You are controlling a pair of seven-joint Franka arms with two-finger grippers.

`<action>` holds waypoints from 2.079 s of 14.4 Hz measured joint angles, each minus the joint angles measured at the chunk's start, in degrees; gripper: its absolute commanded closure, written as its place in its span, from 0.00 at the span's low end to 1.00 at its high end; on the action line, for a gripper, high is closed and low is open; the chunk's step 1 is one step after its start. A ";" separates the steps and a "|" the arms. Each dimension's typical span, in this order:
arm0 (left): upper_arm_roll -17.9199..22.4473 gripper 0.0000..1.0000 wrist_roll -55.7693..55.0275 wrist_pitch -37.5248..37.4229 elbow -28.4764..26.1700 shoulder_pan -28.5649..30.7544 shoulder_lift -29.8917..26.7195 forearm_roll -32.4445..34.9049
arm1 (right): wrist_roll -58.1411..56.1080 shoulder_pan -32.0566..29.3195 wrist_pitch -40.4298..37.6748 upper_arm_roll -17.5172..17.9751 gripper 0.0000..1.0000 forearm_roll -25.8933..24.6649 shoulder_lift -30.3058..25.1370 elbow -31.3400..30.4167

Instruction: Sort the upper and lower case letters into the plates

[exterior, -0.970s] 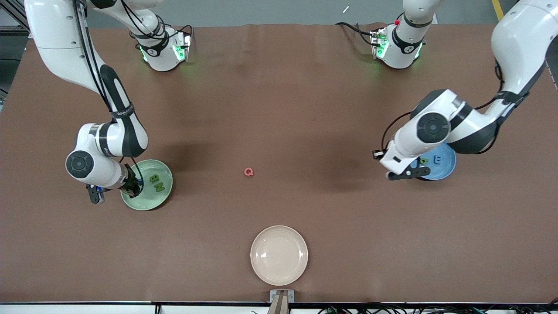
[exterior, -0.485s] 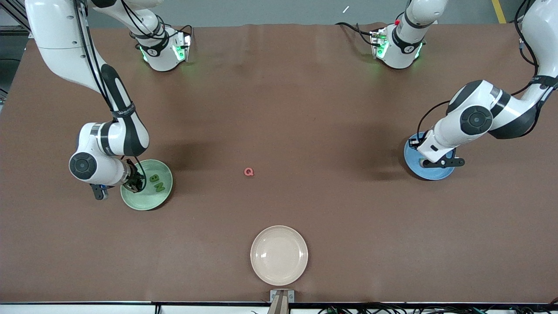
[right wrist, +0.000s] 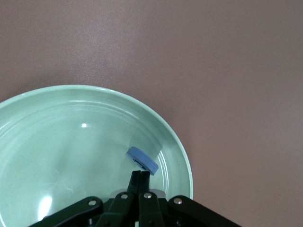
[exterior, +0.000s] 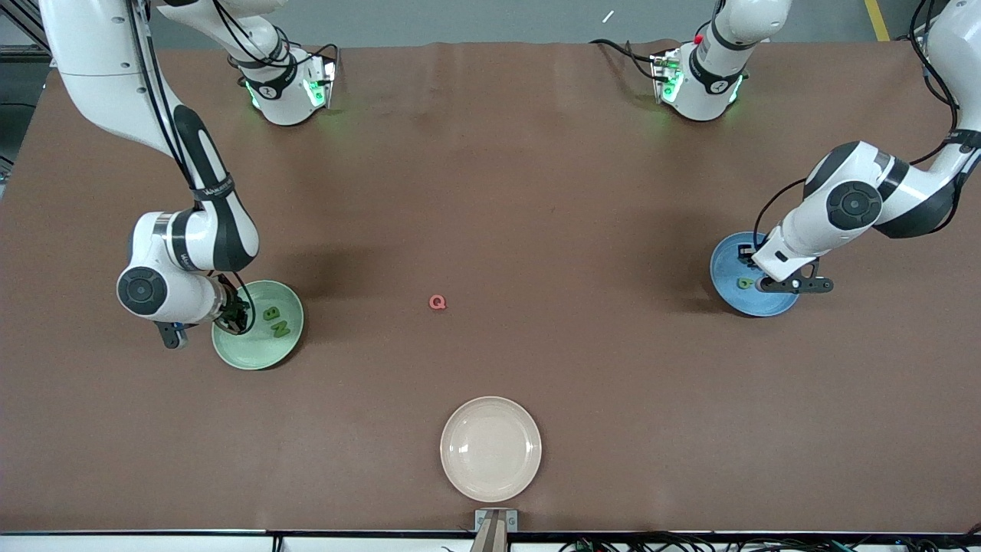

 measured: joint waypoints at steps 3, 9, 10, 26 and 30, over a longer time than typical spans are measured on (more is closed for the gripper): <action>2.28 0.93 0.28 2.27 -1.01 -0.01 0.00 2.48 | 0.00 -0.17 -0.03 -0.11 0.99 -2.56 0.00 -0.07; 6.87 0.92 2.39 5.89 -2.62 0.00 0.01 6.25 | 0.03 -0.22 0.10 -0.06 0.83 -3.20 0.00 0.11; 6.87 0.92 2.43 6.02 -2.64 0.08 -0.01 6.25 | 0.31 -0.15 0.11 0.21 0.78 -2.83 -0.01 0.37; -1.19 0.01 6.87 2.65 2.30 2.65 -0.07 -3.09 | 33.25 21.07 6.19 3.02 0.00 13.12 -0.61 4.73; -1.49 0.01 6.87 2.30 3.21 2.63 -0.07 -3.66 | 38.88 24.40 6.87 3.07 0.00 13.25 2.91 6.55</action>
